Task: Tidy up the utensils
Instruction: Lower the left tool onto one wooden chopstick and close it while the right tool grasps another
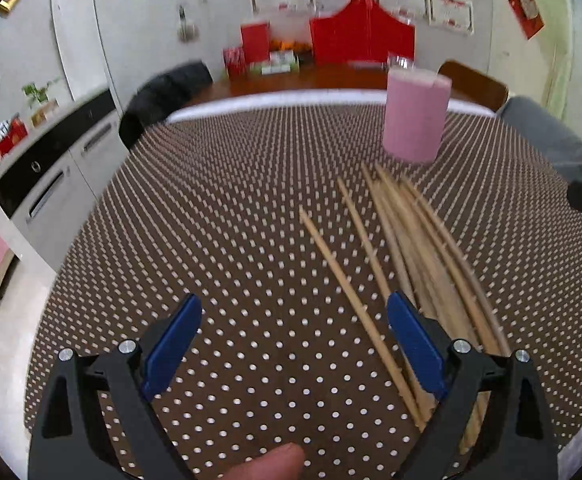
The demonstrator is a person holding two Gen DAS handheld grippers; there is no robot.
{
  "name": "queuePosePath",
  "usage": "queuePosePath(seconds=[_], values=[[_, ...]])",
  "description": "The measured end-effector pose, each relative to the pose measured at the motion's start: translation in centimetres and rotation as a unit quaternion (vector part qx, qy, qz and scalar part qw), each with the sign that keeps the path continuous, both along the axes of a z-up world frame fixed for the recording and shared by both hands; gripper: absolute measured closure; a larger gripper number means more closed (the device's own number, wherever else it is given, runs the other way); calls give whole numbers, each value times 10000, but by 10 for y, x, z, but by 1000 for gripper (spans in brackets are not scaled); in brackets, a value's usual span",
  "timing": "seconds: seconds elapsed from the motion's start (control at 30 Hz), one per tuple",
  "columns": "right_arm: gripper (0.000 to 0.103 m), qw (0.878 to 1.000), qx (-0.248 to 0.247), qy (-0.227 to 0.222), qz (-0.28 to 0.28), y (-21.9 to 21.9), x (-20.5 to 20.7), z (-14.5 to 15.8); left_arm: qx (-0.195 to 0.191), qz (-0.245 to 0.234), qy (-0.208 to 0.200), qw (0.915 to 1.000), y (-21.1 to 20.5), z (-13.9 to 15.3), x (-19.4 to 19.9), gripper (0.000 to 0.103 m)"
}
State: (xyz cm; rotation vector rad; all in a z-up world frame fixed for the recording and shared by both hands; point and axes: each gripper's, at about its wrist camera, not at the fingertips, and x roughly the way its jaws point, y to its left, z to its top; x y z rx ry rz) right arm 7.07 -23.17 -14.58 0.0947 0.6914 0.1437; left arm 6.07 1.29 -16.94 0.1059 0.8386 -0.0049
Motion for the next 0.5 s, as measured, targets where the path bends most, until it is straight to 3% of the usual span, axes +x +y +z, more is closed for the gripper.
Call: queuePosePath(seconds=[0.2,0.5], values=[[5,9981,-74,551,259,11,18,-37,220,-34,482,9986,-7,-35,19,10],[5,9897,-677,916,864,48,33,-66,344,-45,303,9989,-2,-40,6,10]])
